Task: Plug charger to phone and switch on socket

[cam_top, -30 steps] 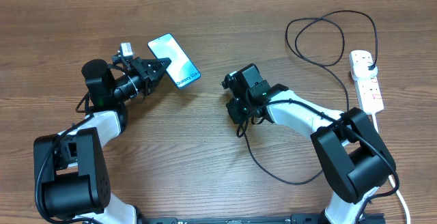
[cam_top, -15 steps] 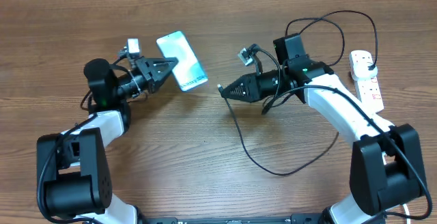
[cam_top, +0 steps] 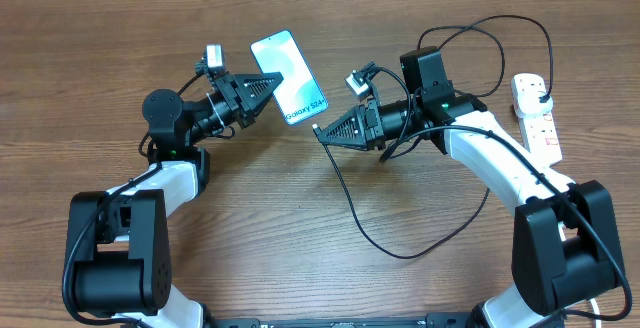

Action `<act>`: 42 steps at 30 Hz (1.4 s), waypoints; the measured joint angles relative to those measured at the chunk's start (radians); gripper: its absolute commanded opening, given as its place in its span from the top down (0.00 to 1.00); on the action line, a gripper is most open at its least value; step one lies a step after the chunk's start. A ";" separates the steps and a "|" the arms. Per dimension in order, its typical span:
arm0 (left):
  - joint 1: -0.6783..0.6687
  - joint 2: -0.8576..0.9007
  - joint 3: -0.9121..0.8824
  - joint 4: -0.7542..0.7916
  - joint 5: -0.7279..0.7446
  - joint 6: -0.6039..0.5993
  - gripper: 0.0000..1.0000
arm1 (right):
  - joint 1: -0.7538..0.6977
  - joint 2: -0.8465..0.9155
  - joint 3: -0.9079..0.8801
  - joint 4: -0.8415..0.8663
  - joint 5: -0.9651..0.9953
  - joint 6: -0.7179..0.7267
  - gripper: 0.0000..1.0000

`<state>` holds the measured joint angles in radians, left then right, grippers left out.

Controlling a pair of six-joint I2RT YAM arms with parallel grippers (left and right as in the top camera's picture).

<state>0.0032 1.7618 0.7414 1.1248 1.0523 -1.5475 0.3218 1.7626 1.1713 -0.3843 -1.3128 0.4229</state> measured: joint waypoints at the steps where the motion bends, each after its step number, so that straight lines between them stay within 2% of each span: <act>1: 0.000 0.000 0.000 -0.001 -0.005 -0.014 0.96 | 0.000 0.000 0.000 0.008 -0.003 0.006 0.96; 9: 0.000 0.000 0.000 -0.003 -0.018 -0.077 0.95 | -0.021 0.000 -0.001 0.072 -0.012 0.043 0.96; 21: -0.030 0.000 0.000 -0.040 -0.032 -0.085 0.96 | -0.021 0.000 -0.001 0.112 -0.014 0.063 0.96; 42: -0.035 0.000 0.000 -0.040 -0.035 -0.085 0.96 | -0.020 0.000 -0.001 0.082 0.008 0.075 0.96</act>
<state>-0.0322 1.7618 0.7414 1.0851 1.0168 -1.6325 0.3016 1.7626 1.1702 -0.3023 -1.3048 0.4976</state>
